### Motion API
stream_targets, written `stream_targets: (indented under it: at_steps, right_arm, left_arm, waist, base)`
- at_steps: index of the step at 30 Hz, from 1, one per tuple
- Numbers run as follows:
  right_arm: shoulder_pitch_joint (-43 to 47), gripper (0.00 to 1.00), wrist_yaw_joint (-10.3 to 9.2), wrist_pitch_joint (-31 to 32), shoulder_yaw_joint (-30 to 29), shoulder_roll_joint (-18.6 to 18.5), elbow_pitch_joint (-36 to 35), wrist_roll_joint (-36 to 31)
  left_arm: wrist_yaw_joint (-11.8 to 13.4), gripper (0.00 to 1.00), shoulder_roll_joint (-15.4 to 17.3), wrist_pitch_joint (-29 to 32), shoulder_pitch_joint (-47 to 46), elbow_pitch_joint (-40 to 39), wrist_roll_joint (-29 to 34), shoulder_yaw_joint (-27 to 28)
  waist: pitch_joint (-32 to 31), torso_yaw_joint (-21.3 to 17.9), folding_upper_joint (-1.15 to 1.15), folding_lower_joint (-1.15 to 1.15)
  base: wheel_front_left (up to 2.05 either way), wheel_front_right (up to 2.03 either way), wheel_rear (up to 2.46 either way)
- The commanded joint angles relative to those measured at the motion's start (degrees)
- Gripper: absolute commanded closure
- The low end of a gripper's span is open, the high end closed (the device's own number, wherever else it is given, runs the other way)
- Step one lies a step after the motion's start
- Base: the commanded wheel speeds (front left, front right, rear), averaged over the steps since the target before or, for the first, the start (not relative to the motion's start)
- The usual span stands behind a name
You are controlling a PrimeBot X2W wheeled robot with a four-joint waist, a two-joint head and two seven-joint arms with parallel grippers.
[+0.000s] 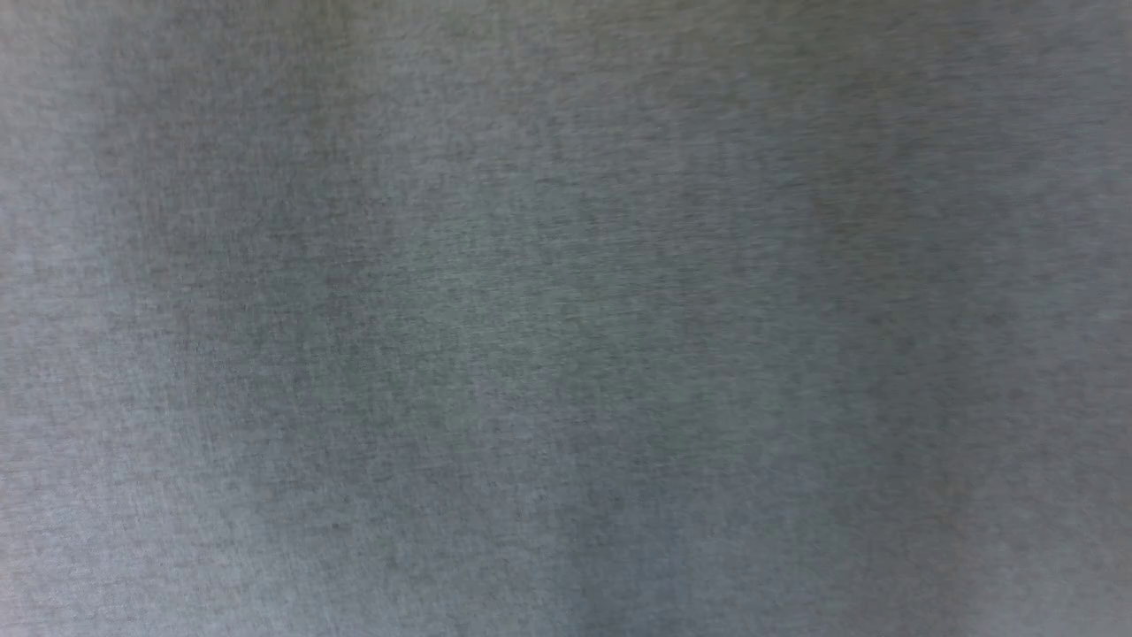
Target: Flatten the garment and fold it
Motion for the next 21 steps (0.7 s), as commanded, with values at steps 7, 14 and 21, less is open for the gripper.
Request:
stream_targets:
  at_steps: [7, 14, 21]
  right_arm:
    - [9.0, 1.0, -0.05, -3.1, 8.9, -6.1, -5.1, 9.2]
    - [21.0, 1.0, -0.05, -3.1, 9.9, -13.3, -14.9, 17.0]
    - [38.4, 1.0, -0.05, 0.0, 5.2, -19.0, -24.9, 21.7]
  left_arm:
    - [0.4, 1.0, 2.5, -0.1, 14.0, -10.2, -5.3, 2.4]
    - [2.2, 1.0, 5.3, 8.3, 27.9, -27.6, -10.4, 3.8]
    - [7.1, 1.0, 11.2, 21.1, 48.8, -48.2, -14.9, 4.5]
  waist:
    - [-0.7, 2.9, 0.0, -0.02]
    - [-5.9, 3.7, 0.0, -0.02]
    - [-12.0, 4.1, 0.0, -0.02]
  base:
    - [0.0, 0.0, 0.0]
    - [0.0, 0.0, 0.0]
    - [0.0, 0.0, 0.0]
